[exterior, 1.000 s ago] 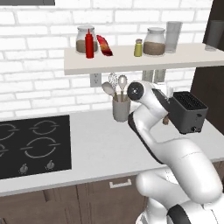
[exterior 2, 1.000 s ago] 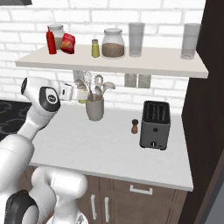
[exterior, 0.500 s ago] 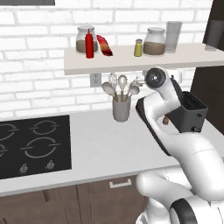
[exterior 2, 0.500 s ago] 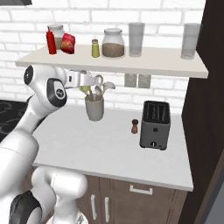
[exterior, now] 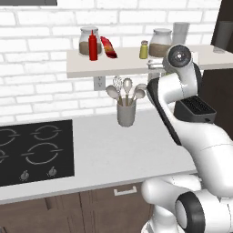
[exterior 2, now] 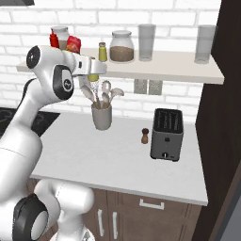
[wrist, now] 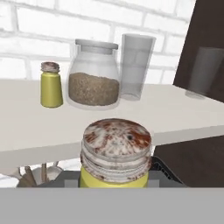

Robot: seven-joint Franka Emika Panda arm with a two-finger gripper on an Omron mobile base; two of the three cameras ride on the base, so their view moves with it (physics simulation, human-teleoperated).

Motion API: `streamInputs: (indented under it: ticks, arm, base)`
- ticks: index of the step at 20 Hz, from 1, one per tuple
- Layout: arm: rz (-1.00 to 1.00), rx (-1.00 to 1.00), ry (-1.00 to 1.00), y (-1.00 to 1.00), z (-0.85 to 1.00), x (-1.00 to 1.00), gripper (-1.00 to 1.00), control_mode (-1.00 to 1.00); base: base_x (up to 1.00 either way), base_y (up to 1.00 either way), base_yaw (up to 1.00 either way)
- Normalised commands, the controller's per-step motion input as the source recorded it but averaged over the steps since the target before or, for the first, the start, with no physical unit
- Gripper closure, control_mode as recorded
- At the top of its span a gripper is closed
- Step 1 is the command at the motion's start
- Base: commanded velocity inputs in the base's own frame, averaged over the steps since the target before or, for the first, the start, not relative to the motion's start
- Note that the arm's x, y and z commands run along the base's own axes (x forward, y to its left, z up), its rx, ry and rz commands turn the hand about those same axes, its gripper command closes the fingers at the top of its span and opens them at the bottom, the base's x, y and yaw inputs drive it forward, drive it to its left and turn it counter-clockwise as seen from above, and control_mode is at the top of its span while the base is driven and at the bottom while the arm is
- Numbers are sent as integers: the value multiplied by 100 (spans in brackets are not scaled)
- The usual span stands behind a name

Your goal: Put the shaker and condiment bottle from the counter next to their counterparts in the cabinet.

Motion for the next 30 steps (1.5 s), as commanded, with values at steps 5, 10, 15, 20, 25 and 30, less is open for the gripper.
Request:
streamInputs:
  ticks: [5, 10, 15, 20, 25, 30]
  arm:
    - [2, 8, 0, -4, 51, 0, 100, -100]
    - [0, 4, 0, 0, 7, 3, 100, -100]
    - [4, 0, 0, 5, -21, 5, 100, -100]
    - [15, 2, -2, -1, -2, 40, 100, -100]
    - [12, 1, 0, 0, 0, 48, 100, -100]
    - [2, 0, 4, 15, -13, 9, 100, -100]
  base:
    - [0, 0, 0]
    - [0, 0, 0]
    - [0, 0, 0]
    - [0, 0, 0]
    - [0, 0, 0]
    - [0, 0, 0]
